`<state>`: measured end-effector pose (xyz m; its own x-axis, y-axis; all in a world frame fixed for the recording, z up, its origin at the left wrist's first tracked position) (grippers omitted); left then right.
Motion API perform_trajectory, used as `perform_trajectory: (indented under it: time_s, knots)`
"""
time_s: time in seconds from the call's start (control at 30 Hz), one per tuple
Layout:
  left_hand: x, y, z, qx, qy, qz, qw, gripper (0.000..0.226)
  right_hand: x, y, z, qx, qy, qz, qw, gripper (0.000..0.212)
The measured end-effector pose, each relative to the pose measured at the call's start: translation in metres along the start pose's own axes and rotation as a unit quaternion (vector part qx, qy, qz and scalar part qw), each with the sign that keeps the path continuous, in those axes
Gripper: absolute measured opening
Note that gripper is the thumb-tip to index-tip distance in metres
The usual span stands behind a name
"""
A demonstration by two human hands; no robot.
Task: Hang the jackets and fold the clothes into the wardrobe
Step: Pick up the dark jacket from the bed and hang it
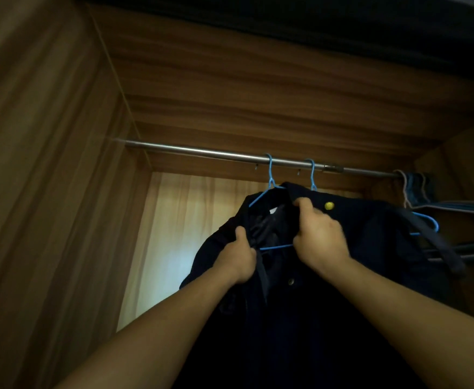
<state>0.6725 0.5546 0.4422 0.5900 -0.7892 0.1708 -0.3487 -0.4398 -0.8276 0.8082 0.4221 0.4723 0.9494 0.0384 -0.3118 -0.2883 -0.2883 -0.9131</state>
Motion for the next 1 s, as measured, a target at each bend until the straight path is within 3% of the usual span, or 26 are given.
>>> perform_trajectory:
  time_s: [0.1, 0.2, 0.27, 0.37, 0.47, 0.53, 0.73, 0.87, 1.0]
  knots:
    - [0.018, 0.009, 0.024, -0.023, 0.101, 0.041, 0.994, 0.043, -0.015, 0.014, 0.017, -0.059, -0.129, 0.024, 0.990, 0.052]
    - [0.029, 0.021, 0.041, -0.030, 0.181, 0.075, 0.980, 0.085, -0.029, 0.015, 0.040, -0.135, -0.262, 0.033, 0.955, 0.045]
    - [0.023, 0.025, 0.041, -0.022, 0.204, 0.058, 0.977, 0.081, -0.032, 0.013, 0.050, -0.161, -0.322, 0.014, 0.933, 0.030]
    - [0.012, 0.034, 0.028, 0.021, 0.241, 0.024, 0.970, 0.061, -0.015, 0.007, 0.049, -0.100, -0.306, -0.010, 0.947, 0.031]
    - [0.007, 0.040, 0.013, 0.069, 0.244, 0.014, 0.967, 0.033, 0.009, 0.009, 0.052, -0.139, -0.331, 0.044, 0.932, 0.042]
    - [0.005, 0.041, 0.012, 0.068, 0.255, 0.007, 0.965, 0.027, 0.016, 0.005, 0.057, -0.144, -0.323, 0.077, 0.932, 0.050]
    - [0.010, 0.039, 0.028, 0.010, 0.280, 0.021, 0.960, 0.054, -0.011, 0.012, 0.081, -0.250, -0.337, 0.077, 0.904, 0.059]
    - [0.000, 0.056, 0.032, -0.005, 0.271, 0.016, 0.962, 0.067, 0.002, 0.037, 0.089, -0.253, -0.281, 0.024, 0.925, 0.066]
    - [0.001, 0.082, 0.038, 0.031, 0.291, 0.011, 0.956, 0.069, 0.030, 0.082, 0.092, -0.255, -0.215, 0.047, 0.942, 0.072]
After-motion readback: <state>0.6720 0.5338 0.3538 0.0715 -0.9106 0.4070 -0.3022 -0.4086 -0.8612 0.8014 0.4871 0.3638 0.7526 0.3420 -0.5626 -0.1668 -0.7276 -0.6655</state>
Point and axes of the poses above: each hand's wrist, its own y-axis away from the middle knuckle, its own z-axis out of the palm, x = y × z, the point moved 9 cm from there along -y, towards the middle knuckle, and after that the axes turned 14 degrees about z, right-handed, at the moved point
